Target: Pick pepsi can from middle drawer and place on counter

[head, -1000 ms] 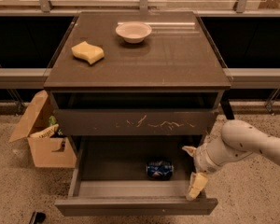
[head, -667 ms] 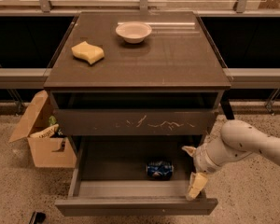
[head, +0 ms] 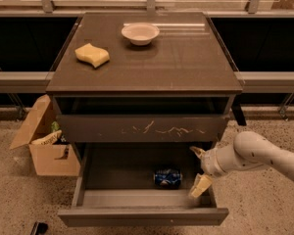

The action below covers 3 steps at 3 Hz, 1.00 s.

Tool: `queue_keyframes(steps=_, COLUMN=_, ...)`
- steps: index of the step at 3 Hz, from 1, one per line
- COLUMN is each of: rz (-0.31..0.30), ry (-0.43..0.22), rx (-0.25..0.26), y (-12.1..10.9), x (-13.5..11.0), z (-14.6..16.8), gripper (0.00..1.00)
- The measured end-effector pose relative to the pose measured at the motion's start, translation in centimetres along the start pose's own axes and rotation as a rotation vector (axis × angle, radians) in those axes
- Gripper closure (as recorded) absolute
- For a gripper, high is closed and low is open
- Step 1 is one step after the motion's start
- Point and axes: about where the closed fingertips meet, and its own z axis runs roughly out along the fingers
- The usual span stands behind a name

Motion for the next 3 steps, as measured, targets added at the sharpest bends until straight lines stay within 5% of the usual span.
queue_keyframes(steps=1, rz=0.010, ry=-0.045, rx=0.035, y=-2.0, x=-0.1, z=2.9, gripper=0.00)
queue_keyframes(steps=3, rz=0.041, ry=-0.008, rx=0.067, y=-2.7, x=0.5, z=7.7, gripper=0.00)
